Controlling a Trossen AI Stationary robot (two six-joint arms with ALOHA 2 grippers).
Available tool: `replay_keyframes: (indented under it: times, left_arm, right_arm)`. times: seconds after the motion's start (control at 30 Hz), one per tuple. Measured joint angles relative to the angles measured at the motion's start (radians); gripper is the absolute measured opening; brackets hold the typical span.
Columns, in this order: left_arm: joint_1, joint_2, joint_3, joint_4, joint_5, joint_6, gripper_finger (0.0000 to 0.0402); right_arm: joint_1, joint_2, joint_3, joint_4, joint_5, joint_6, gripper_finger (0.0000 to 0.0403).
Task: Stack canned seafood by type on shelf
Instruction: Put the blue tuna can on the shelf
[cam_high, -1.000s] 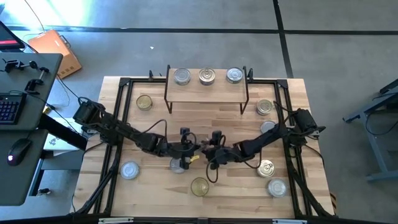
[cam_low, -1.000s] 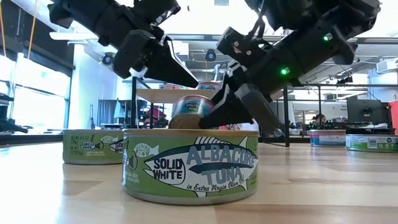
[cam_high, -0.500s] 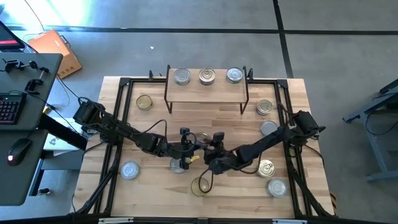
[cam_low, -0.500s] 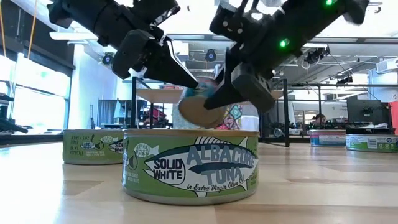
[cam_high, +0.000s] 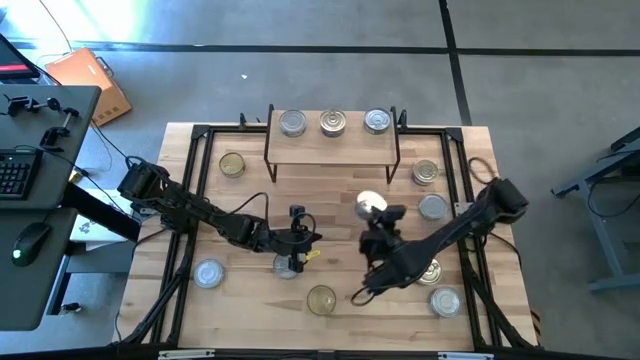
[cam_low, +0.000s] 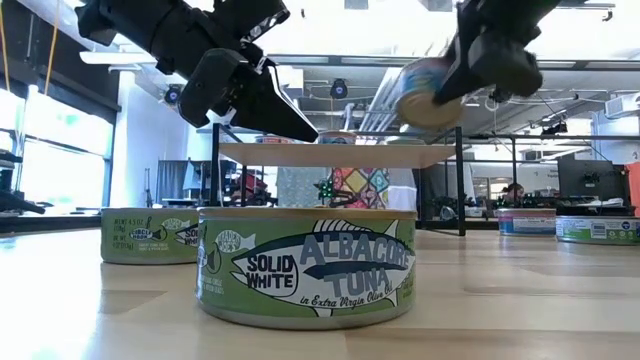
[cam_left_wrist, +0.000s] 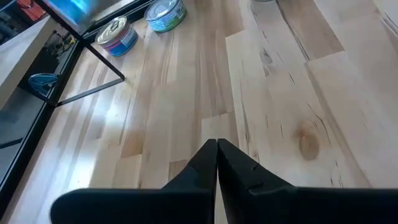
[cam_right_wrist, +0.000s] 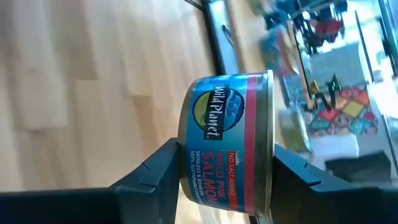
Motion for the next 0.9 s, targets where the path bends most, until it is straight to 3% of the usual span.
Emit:
replay_keyframes:
  times: [0.1,0.3,0.53,0.73,0.9]
  left_arm:
    - [0.0,0.0,0.0,0.0,0.0,0.0,0.0005]
    - [0.0,0.0,-0.001,0.0,0.0,0.0,0.0005]
    - [0.0,0.0,-0.001,0.0,0.0,0.0,0.0005]
    - [0.0,0.0,-0.001,0.0,0.0,0.0,0.0005]
    - [0.0,0.001,-0.001,0.0,0.0,0.0,0.0005]
  right_arm:
    - [0.0,-0.075,-0.034,-0.025,-0.009,0.034,0.0161]
    - [0.002,-0.18,-0.084,0.131,-0.01,-0.042,0.0161]
    - [-0.004,-0.183,-0.094,0.305,-0.017,-0.214,0.0161]
    - [-0.032,-0.188,-0.095,0.315,0.025,-0.299,0.0161]
    - [-0.094,-0.207,-0.095,0.39,-0.041,-0.466,0.0161]
